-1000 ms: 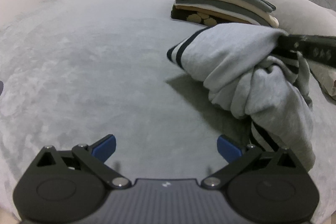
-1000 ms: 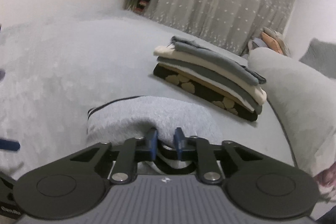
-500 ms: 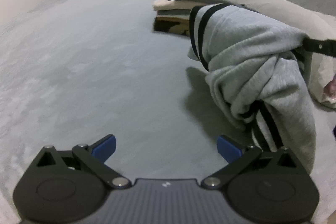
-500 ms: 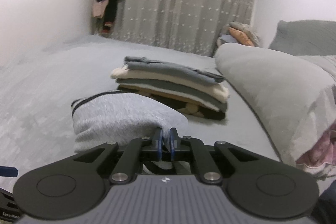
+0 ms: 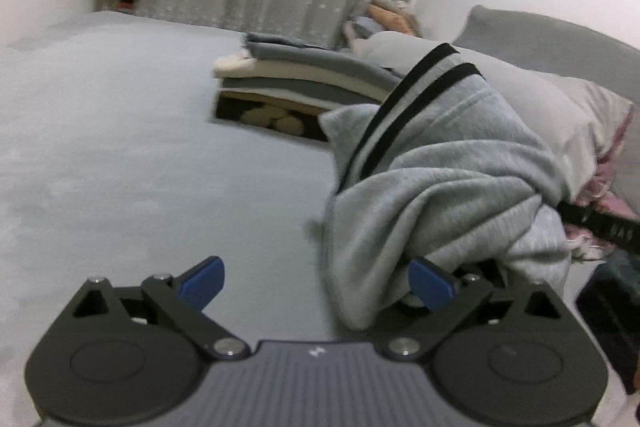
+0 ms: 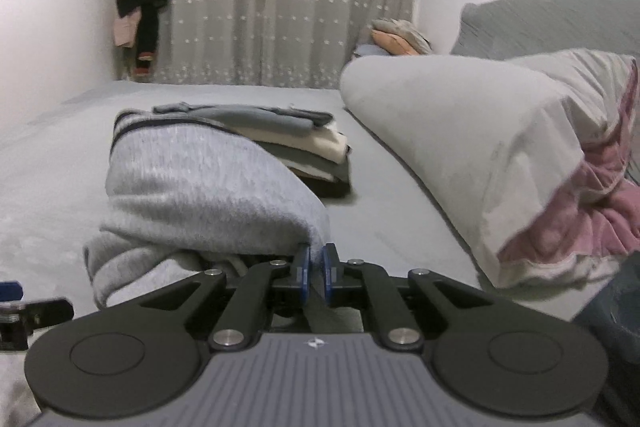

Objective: Fold clothes
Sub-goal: 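Close the right gripper on the sweatshirt edge while the left gripper grasps the striped hem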

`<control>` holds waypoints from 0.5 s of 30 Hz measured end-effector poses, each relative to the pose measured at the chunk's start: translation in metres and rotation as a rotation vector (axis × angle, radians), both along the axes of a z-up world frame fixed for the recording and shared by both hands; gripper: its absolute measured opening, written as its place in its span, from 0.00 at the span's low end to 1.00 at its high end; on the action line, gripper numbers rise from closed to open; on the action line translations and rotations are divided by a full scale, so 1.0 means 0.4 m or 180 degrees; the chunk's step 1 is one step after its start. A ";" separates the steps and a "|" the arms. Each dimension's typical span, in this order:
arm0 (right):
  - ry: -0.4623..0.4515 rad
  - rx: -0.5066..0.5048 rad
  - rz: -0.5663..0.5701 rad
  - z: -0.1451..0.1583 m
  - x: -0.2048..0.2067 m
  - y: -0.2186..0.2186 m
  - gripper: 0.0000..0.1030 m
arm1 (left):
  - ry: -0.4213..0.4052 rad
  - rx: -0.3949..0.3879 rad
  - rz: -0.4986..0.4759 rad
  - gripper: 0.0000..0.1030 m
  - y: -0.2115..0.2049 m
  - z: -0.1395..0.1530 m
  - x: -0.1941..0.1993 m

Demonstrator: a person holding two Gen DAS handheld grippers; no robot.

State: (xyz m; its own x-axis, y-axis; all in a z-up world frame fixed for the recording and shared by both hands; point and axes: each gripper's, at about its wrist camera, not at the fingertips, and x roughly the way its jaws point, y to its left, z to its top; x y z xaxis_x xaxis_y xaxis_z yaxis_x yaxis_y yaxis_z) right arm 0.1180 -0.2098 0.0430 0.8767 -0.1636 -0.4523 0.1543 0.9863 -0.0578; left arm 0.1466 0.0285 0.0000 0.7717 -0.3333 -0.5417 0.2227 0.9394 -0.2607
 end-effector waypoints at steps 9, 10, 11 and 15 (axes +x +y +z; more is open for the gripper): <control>0.0187 0.0149 -0.0199 -0.060 -0.031 -0.079 0.06 | -0.0083 0.0215 -0.0381 0.72 -0.109 -0.028 0.003; 0.0221 0.0177 -0.0214 -0.069 -0.032 -0.089 0.06 | -0.0120 0.0195 -0.0421 0.63 -0.114 -0.029 -0.003; 0.0252 0.0208 -0.0227 -0.078 -0.036 -0.096 0.06 | -0.0162 0.0176 -0.0451 0.56 -0.117 -0.029 -0.010; 0.0389 0.0343 -0.0276 -0.107 -0.058 -0.111 0.02 | -0.0308 0.0160 -0.0462 0.10 -0.126 -0.024 -0.033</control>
